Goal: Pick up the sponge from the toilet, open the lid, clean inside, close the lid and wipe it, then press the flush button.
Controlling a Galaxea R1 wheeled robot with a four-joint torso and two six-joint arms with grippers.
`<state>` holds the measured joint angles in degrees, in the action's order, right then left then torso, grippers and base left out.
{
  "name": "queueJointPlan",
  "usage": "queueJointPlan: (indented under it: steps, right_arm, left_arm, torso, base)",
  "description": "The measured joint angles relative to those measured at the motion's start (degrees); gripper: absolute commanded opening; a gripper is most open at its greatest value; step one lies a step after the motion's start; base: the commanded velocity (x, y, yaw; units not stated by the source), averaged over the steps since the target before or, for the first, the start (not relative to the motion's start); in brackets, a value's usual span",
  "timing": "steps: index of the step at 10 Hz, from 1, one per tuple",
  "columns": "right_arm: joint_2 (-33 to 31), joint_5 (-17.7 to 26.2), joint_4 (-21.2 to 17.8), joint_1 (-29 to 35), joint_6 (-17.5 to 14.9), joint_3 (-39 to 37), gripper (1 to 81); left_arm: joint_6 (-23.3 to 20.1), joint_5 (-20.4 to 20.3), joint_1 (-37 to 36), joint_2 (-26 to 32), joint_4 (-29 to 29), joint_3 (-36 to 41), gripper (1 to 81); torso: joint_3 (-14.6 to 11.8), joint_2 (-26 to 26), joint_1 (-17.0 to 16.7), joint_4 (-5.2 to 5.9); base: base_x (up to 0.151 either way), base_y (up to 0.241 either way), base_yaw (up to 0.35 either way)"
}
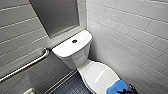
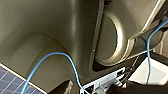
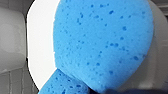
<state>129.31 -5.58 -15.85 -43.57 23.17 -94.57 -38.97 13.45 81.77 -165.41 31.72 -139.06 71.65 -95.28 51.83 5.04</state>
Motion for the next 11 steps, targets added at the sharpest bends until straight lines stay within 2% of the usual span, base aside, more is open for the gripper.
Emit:
queueJointPlan:
  steps: [2,7,9,11]
  right_arm:
    - [-6.4,-0.6,0.0,-3.8,-0.2,5.7,1.0]
    - [-18.0,-6.1,0.7,-12.8,-0.4,17.8,1.0]
    - [-19.7,-6.4,2.8,-12.5,-0.6,22.8,1.0]
    - [-20.4,-4.5,3.8,-8.0,-0.6,25.6,1.0]
  left_arm:
    - [0.0,0.0,0.0,0.0,0.0,0.0,81.1]
    - [-0.3,0.0,-0.2,-0.3,0.0,0.0,81.1]
    - [-0.3,0.0,-0.5,-0.3,0.0,0.0,81.1]
    - [-0.3,0.0,-0.5,-0.1,0.0,0.0,81.1]
  torso:
    - [0.0,0.0,0.0,0.0]
    - [0.0,0.0,0.0,0.0]
    - [0.0,0.0,0.0,0.0]
    - [0.0,0.0,0.0,0.0]
  base:
    - [0.0,0.0,0.0]
    - [0.0,0.0,0.0]
    - [0.0,0.0,0.0]
    - [0.0,0.0,0.0]
